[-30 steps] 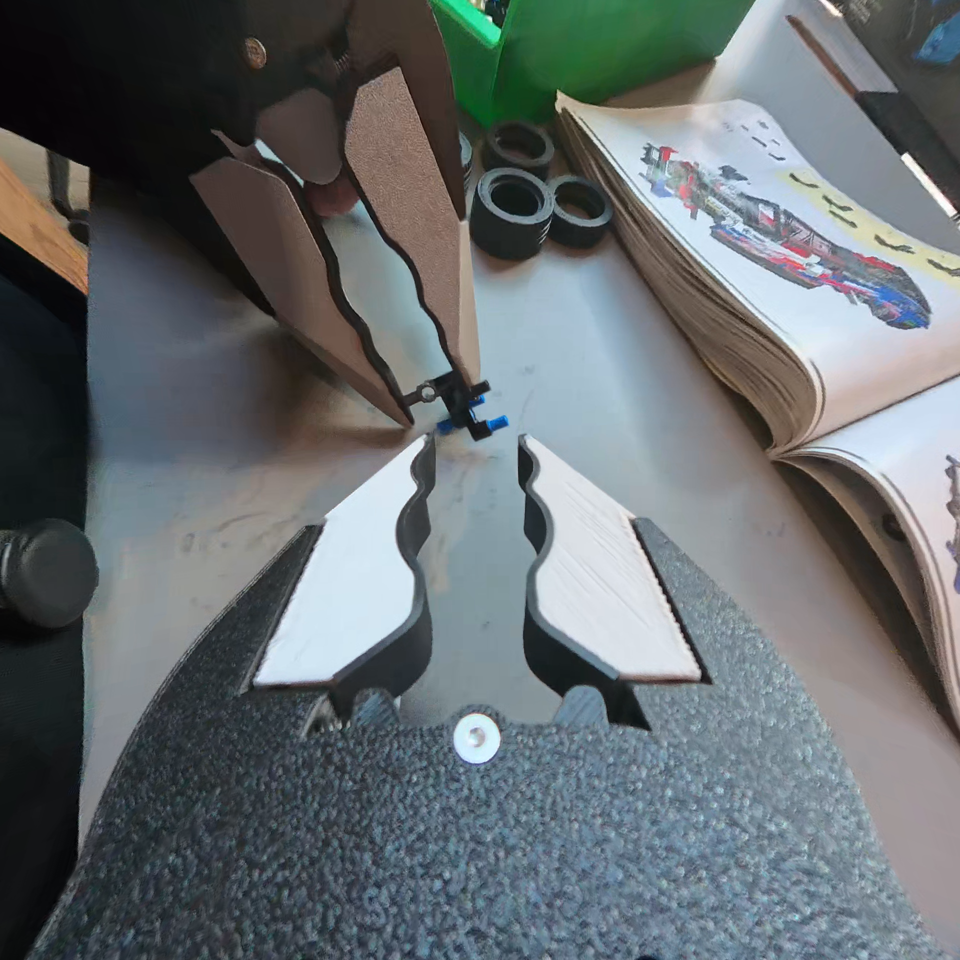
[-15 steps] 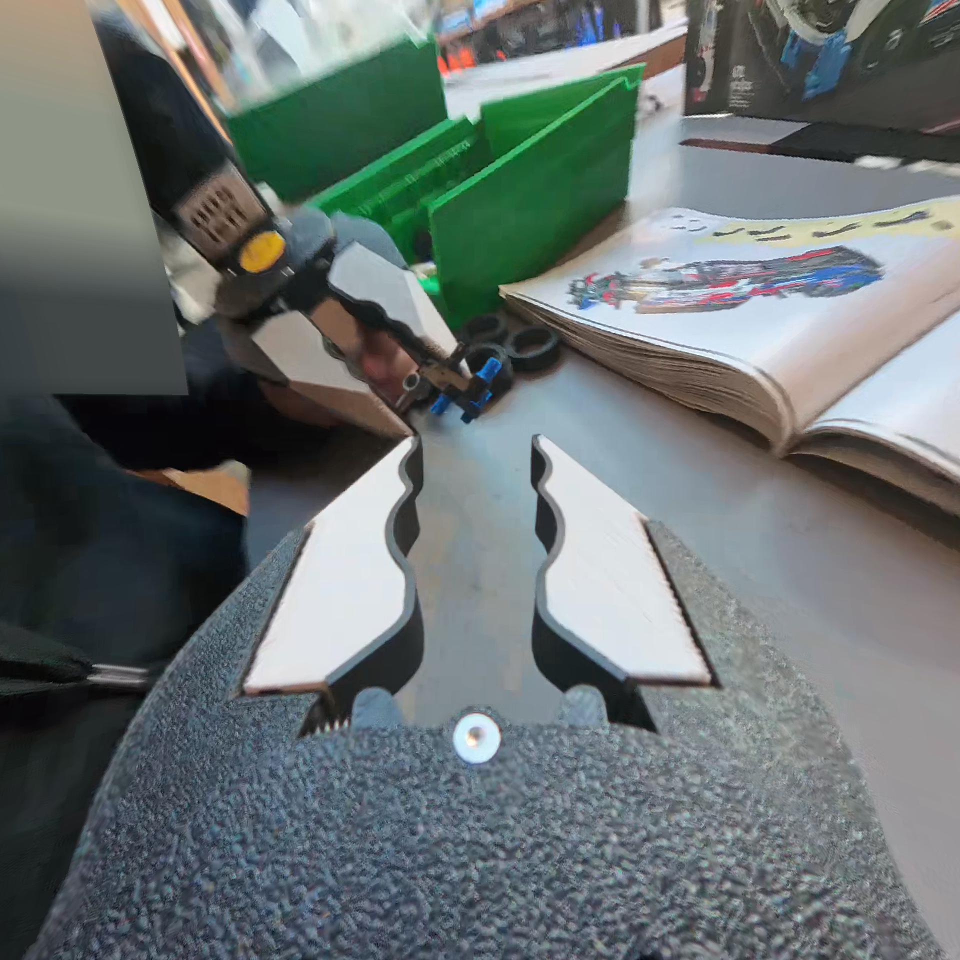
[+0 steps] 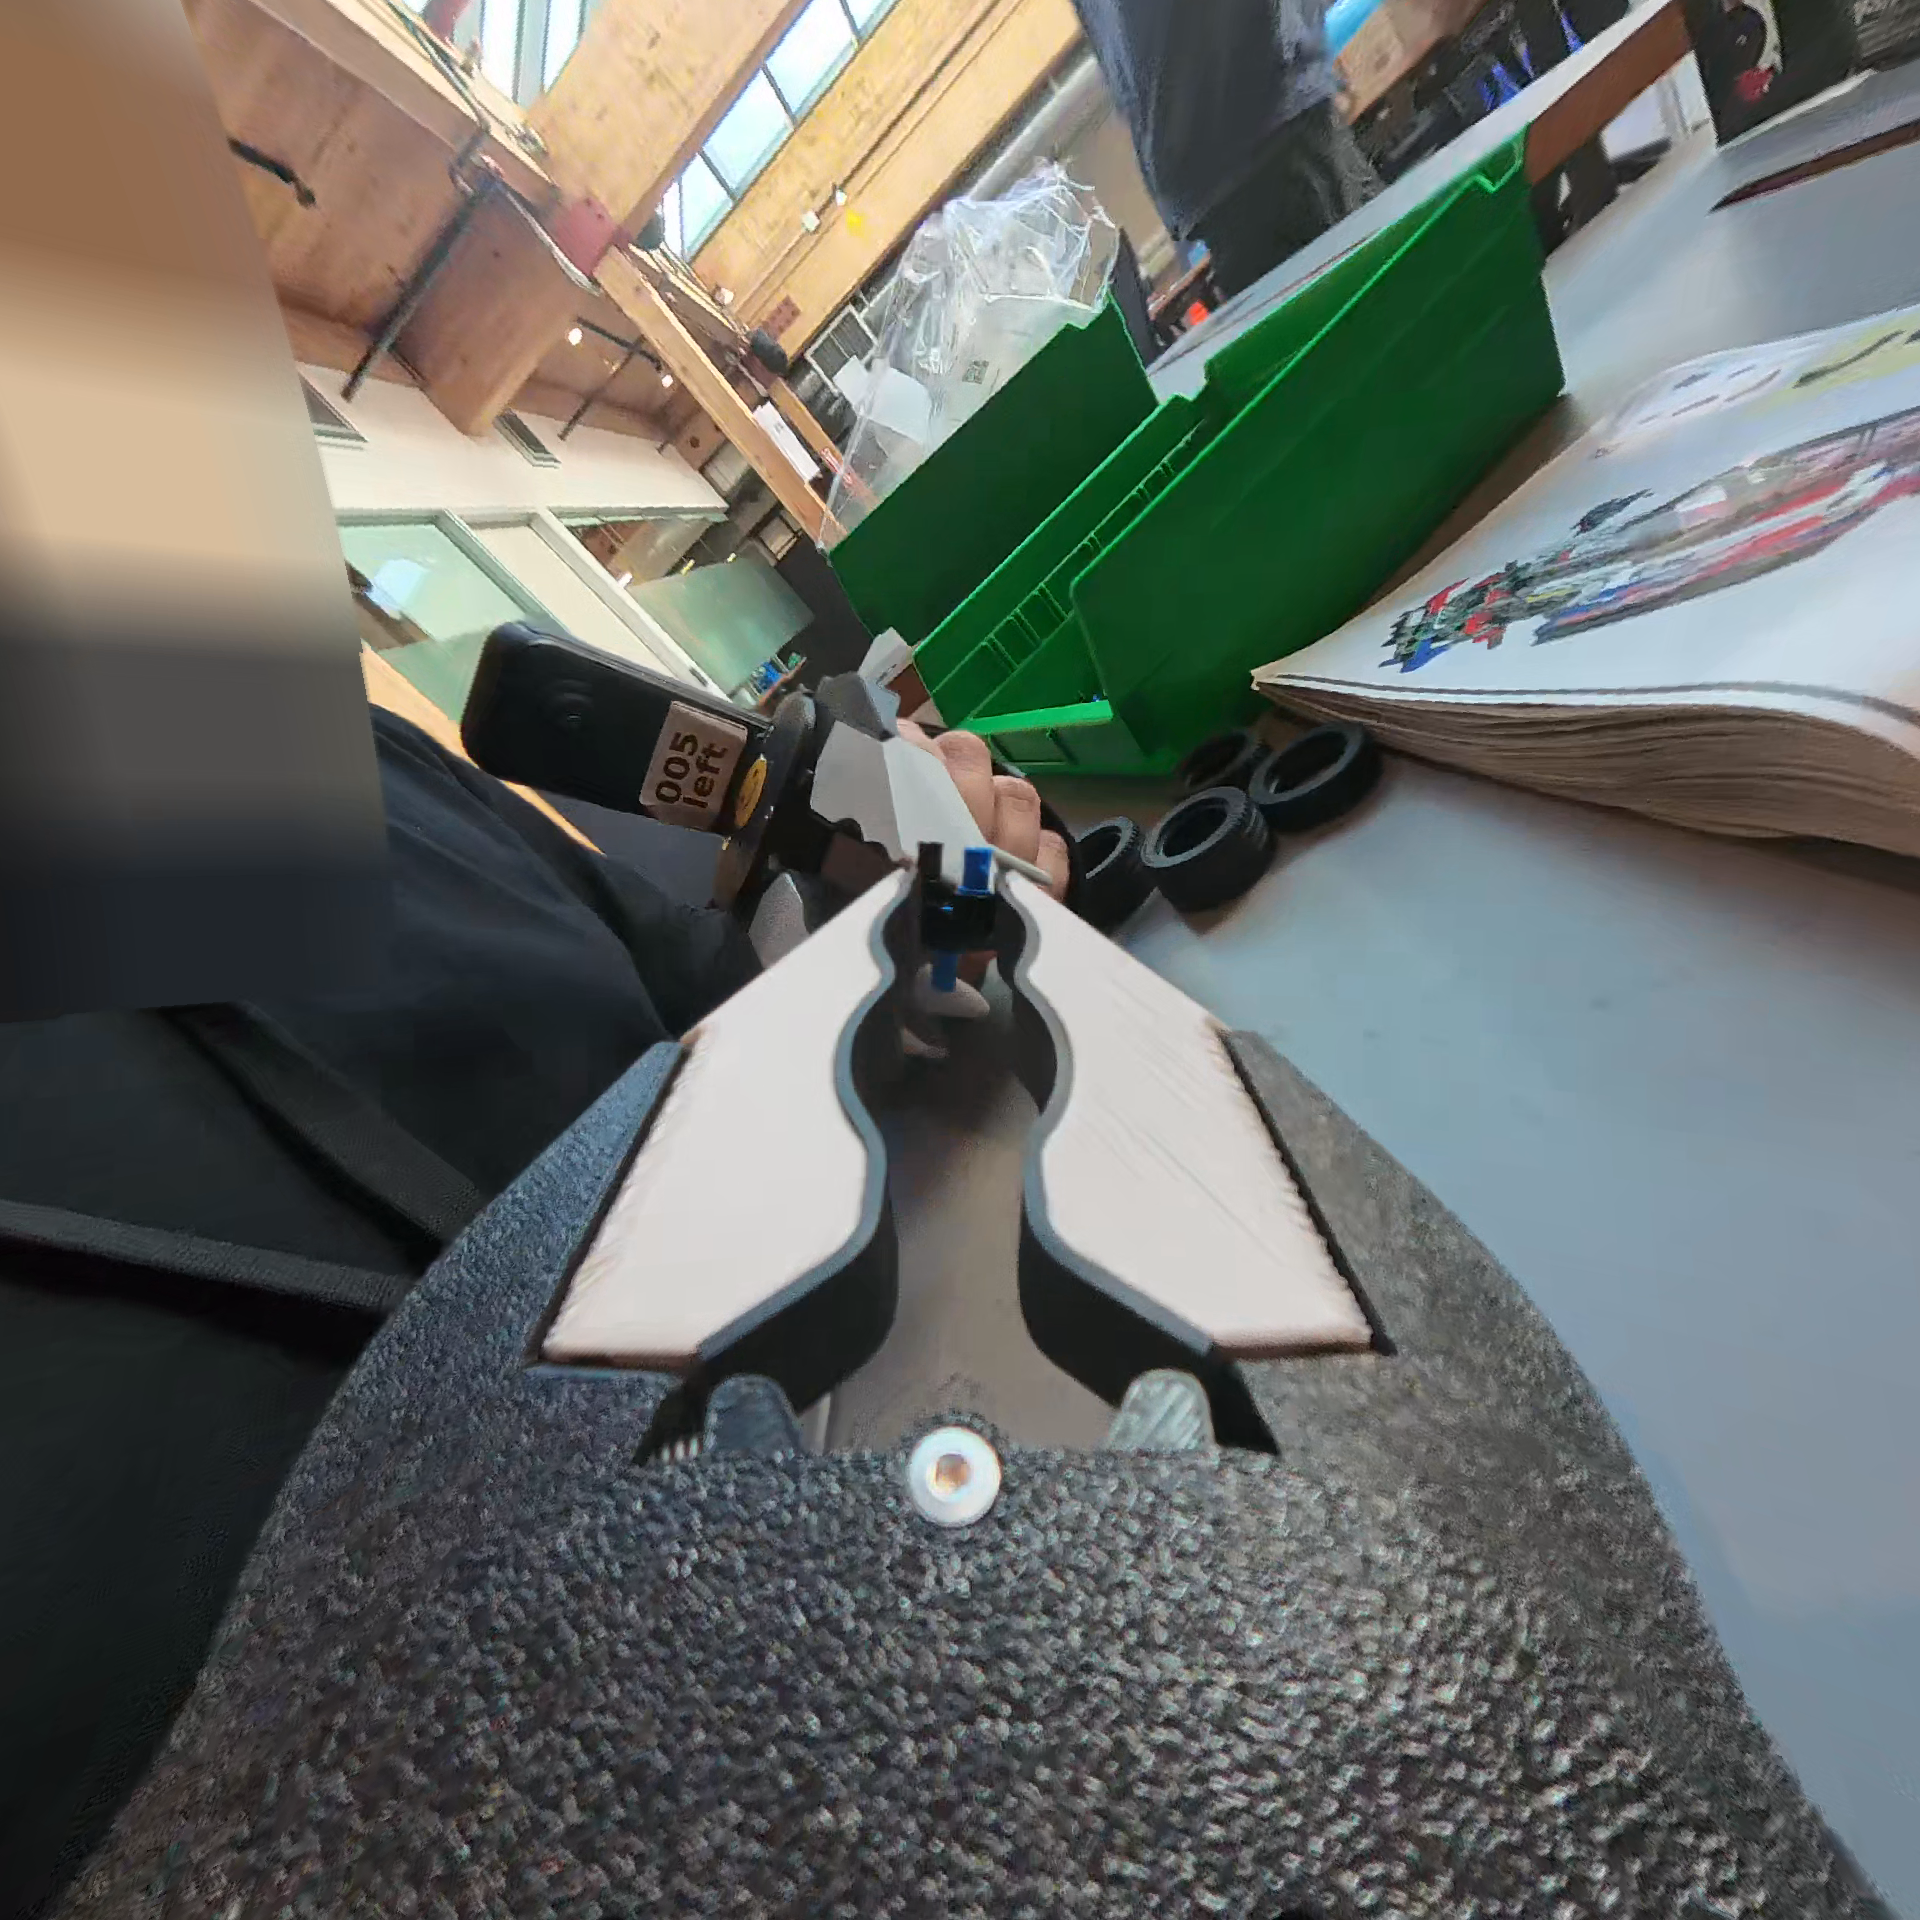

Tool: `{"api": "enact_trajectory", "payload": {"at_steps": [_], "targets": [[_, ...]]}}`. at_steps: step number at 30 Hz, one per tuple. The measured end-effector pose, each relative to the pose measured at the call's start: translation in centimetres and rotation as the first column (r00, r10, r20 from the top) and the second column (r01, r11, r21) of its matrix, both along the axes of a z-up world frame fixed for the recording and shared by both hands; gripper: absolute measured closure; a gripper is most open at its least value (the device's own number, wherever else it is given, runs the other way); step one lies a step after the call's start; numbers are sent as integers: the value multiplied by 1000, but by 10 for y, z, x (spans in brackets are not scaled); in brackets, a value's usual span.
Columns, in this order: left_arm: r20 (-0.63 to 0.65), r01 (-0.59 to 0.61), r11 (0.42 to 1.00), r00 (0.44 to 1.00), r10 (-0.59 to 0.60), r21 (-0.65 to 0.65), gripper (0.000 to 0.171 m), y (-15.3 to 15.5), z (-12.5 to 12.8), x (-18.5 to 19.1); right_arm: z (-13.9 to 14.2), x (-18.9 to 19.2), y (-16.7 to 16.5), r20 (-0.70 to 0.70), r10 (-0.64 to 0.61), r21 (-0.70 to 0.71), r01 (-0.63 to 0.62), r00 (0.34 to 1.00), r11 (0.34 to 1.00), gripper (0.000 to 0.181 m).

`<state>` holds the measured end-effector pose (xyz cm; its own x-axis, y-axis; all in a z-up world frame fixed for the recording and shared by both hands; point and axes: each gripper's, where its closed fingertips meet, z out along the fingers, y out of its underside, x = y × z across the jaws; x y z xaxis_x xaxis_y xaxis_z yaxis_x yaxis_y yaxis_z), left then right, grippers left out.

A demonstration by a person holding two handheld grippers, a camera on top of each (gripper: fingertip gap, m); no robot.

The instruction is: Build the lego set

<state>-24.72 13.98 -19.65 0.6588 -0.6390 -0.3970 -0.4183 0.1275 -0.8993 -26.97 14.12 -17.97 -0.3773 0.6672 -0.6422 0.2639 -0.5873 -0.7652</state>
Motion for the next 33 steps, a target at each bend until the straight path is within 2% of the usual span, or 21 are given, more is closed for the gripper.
{"api": "enact_trajectory", "payload": {"at_steps": [5,7,10,14,17,23,33], "targets": [[-47,-60,997,997,62,53,148,4,0,-8,1,-6,3,46,-68,156,60,997,986,170],[-53,-134,990,989,136,34,141,12,-3,-20,4,-8,5,47,-88,213,76,995,974,173],[-13,-152,988,988,153,21,142,13,2,-26,5,-12,6,72,-97,245,77,993,967,174],[-51,-239,971,970,239,-9,137,20,-5,-41,9,-15,12,69,-130,305,103,989,947,175],[-48,-252,967,967,251,-30,136,21,-6,-43,16,-17,24,51,-186,321,160,981,934,175],[-40,-287,957,958,285,-53,138,23,-7,-51,13,-21,33,15,-263,365,240,965,900,175],[3,-253,963,967,254,-90,143,22,-8,-44,5,-24,30,41,-234,139,226,971,964,175]]}}
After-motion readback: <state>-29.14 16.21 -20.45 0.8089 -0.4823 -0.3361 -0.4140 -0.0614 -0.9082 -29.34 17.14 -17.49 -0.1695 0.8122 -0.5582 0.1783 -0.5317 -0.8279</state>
